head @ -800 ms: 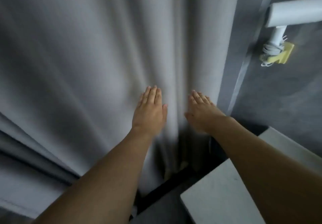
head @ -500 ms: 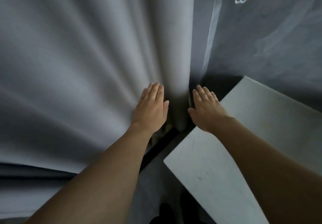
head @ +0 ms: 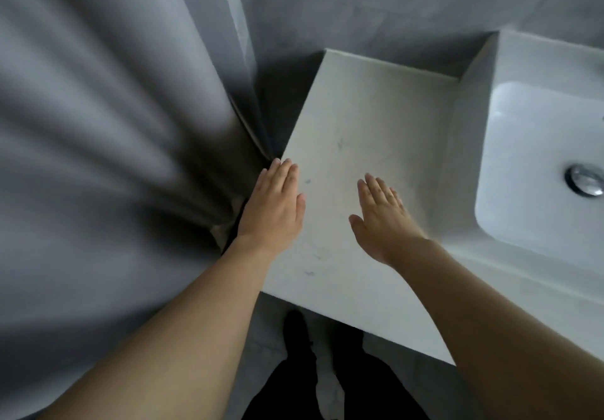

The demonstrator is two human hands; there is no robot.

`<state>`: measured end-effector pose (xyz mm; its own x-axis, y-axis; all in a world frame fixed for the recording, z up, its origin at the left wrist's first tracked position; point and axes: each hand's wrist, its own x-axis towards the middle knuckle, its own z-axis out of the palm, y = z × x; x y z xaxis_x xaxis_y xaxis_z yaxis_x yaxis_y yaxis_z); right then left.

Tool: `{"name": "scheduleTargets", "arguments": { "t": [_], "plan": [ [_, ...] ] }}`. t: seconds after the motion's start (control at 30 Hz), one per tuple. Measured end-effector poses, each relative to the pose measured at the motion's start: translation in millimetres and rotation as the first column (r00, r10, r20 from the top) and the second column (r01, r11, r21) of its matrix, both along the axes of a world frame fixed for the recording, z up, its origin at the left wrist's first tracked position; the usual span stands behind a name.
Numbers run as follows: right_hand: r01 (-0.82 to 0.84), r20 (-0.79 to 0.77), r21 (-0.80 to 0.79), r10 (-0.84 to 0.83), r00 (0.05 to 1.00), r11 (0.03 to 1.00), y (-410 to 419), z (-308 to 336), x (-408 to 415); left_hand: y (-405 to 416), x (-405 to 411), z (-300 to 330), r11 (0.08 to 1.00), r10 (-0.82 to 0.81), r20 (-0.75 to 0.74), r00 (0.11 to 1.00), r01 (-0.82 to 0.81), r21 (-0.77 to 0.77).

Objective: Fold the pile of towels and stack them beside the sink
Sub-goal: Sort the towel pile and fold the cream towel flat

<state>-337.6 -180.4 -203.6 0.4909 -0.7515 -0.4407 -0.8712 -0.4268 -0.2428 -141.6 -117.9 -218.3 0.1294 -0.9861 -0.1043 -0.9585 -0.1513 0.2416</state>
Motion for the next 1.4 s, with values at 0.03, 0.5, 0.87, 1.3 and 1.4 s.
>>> {"name": "scheduleTargets", "arguments": {
  "t": [0.03,0.5,0.87,1.3,1.4],
  "plan": [
    [0.017,0.002,0.015,-0.017,1.0,1.0,4.4,-1.4,-12.4,-1.0,-11.8,-0.9,1.0,-0.029,0.001,1.0,0.029,0.009],
    [0.199,0.039,0.154,-0.207,0.977,0.968,66.2,-16.7,-209.1,9.3,-212.2,-13.6,0.961,-0.174,-0.062,0.983,0.183,0.207],
    [0.47,0.038,0.157,-0.481,0.876,0.869,83.7,-7.4,-366.8,-8.8,-376.6,2.9,0.83,-0.44,-0.196,0.876,0.48,0.285],
    [0.626,0.088,0.106,-0.635,0.768,0.772,75.5,7.4,-547.8,-24.2,-572.5,37.0,0.789,-0.507,-0.325,0.799,0.581,0.198],
    [0.672,0.11,0.084,-0.677,0.728,0.736,72.5,12.0,-576.9,-31.2,-612.1,51.5,0.758,-0.564,-0.349,0.748,0.637,0.14]
  ]
}}
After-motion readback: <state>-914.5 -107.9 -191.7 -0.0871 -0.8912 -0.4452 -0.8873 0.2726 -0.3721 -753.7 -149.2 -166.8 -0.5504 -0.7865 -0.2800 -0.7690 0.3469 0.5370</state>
